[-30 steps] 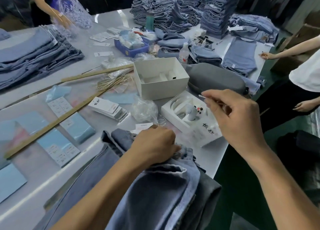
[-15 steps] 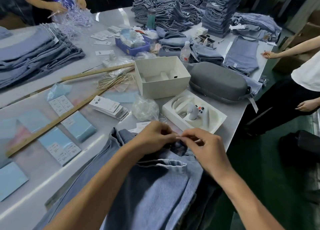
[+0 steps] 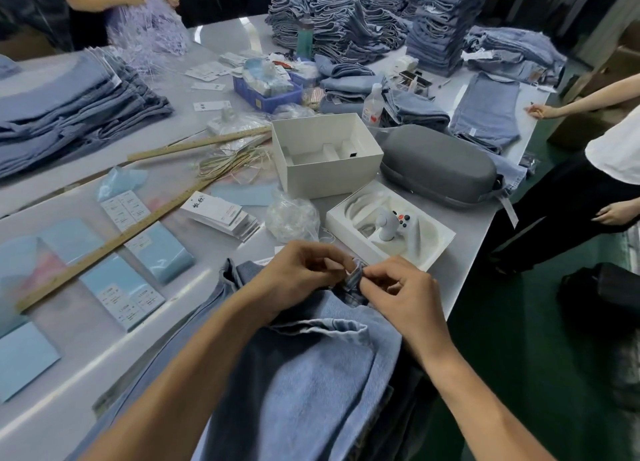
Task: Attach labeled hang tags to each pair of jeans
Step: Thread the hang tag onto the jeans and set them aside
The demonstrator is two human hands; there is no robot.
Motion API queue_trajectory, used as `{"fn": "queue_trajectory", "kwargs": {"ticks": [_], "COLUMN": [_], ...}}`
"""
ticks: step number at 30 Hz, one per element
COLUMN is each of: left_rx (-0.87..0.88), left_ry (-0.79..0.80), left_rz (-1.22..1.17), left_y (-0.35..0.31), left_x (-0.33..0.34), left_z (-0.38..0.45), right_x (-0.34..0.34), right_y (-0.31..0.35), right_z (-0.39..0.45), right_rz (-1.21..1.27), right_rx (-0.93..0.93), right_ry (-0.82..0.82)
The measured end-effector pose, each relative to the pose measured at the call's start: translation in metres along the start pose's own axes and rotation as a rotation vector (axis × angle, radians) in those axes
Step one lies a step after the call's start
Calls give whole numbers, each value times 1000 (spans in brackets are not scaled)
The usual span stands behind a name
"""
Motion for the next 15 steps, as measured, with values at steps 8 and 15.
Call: {"fn": "queue_trajectory", "kwargs": {"ticks": [8, 15], "left_rx": [62, 80], "left_ry": [-113, -47], "left_rz": [231, 447], "left_y": [-5, -8], "left_x": [-3, 10], "left_z": [-1, 2], "right_x": [5, 6], "right_y": [-11, -12], "right_z": [-3, -5], "right_rz": [282, 441], "right_rx": [206, 278], "right_ry": [7, 35]}}
Point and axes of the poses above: each hand's wrist, its own z-axis towards the middle knuckle, its own x-axis out of the palm, y = z × x, the point moved 9 cm from there along z, towards the middle knuckle, and after that the axes turned 5 degrees about y, right-handed, at the moved point
